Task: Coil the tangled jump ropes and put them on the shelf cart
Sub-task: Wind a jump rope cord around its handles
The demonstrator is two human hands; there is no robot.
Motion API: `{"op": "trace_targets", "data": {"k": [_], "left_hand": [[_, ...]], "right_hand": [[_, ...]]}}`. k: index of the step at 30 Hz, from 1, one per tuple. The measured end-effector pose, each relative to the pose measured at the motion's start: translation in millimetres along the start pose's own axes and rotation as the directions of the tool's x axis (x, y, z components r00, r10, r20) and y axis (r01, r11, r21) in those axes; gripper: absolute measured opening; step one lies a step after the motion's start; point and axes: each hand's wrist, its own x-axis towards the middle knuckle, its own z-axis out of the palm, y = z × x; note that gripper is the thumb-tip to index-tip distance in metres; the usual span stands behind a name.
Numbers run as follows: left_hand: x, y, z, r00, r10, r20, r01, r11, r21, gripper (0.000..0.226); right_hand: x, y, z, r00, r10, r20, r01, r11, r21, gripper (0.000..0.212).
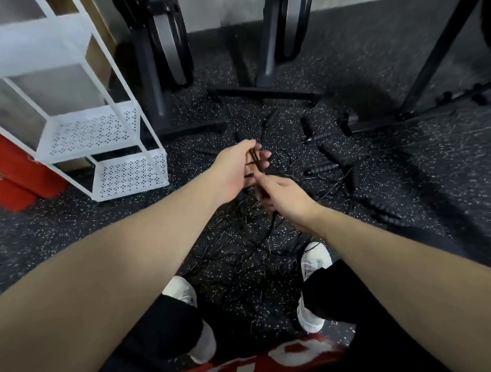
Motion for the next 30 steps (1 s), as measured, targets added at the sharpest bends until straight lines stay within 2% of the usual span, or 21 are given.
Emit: {"op": "trace_targets", "data": {"k": [3, 5, 7, 9, 11, 13, 15, 16, 18, 19, 21, 22, 23, 25, 26, 27, 30], "left_hand": [[-16, 8, 3, 0.989, -0.106, 0.099, 0.127, 0.962, -0.243, 0.026], [-25, 14, 3, 0.972, -0.195, 0.130, 0.228, 0.916, -0.331, 0.026], [-33, 17, 2, 0.961, -0.244, 0.129, 0.271, 0.926, -0.264, 0.028], [-43, 21, 4, 0.963, -0.236, 0.129, 0.256, 0.950, -0.176, 0.034], [-56, 25, 7, 0.967, -0.210, 0.141, 0.225, 0.969, -0.100, 0.034], [-67, 33, 9, 0.968, -0.174, 0.178, 0.173, 0.985, 0.024, 0.032], [-76, 42, 9, 0.969, -0.138, 0.206, 0.106, 0.982, 0.155, 0.032], [-81, 46, 9, 0.970, -0.121, 0.212, 0.074, 0.974, 0.216, 0.032], [-91, 52, 9, 0.968, -0.085, 0.235, 0.006, 0.947, 0.322, 0.034], [-97, 54, 10, 0.965, -0.071, 0.250, -0.027, 0.929, 0.368, 0.034], [-107, 56, 10, 0.954, -0.056, 0.293, -0.083, 0.893, 0.442, 0.036], [-112, 55, 10, 0.948, -0.051, 0.315, -0.107, 0.879, 0.464, 0.037], [-117, 55, 8, 0.943, -0.041, 0.329, -0.128, 0.869, 0.477, 0.037], [-125, 56, 7, 0.942, -0.007, 0.336, -0.169, 0.855, 0.490, 0.037], [-130, 58, 6, 0.942, 0.020, 0.335, -0.196, 0.844, 0.500, 0.035], [-135, 61, 5, 0.939, 0.049, 0.339, -0.231, 0.824, 0.518, 0.034], [-149, 77, 2, 0.934, 0.113, 0.340, -0.312, 0.722, 0.617, 0.026]], "right_hand": [[-16, -7, 5, 0.996, -0.068, 0.050, 0.072, 0.993, -0.093, 0.045], [-27, -10, 8, 0.991, -0.103, 0.084, 0.116, 0.980, -0.162, 0.043], [-35, -5, 9, 0.990, -0.109, 0.088, 0.126, 0.967, -0.222, 0.045], [-43, -3, 9, 0.991, -0.104, 0.086, 0.123, 0.959, -0.255, 0.047], [-54, -4, 8, 0.983, -0.101, 0.155, 0.137, 0.961, -0.240, 0.054], [-61, -4, 10, 0.981, -0.092, 0.172, 0.116, 0.984, -0.135, 0.061], [-60, 0, 8, 0.997, -0.057, 0.044, 0.056, 0.998, 0.016, 0.051], [-59, 3, 6, 0.997, -0.054, -0.057, 0.055, 0.998, 0.027, 0.037], [-56, 9, 1, 0.970, -0.044, -0.239, 0.017, 0.993, -0.115, 0.004], [-57, 9, -1, 0.952, -0.046, -0.302, 0.001, 0.989, -0.147, 0.017], [-57, 8, -4, 0.934, -0.073, -0.349, 0.053, 0.996, -0.069, 0.052], [-58, 6, -4, 0.947, -0.078, -0.312, 0.067, 0.997, -0.047, 0.064], [-60, 2, 0, 0.967, -0.077, -0.242, 0.064, 0.996, -0.059, 0.065], [-68, -2, 6, 0.994, 0.009, -0.112, -0.030, 0.982, -0.187, 0.034], [-74, -4, 10, 0.996, 0.043, -0.072, -0.058, 0.974, -0.220, 0.035], [-80, -1, 11, 0.997, 0.073, -0.033, -0.079, 0.975, -0.208, 0.046], [-87, 11, 14, 0.992, 0.102, 0.071, -0.094, 0.990, -0.101, 0.055]]}}
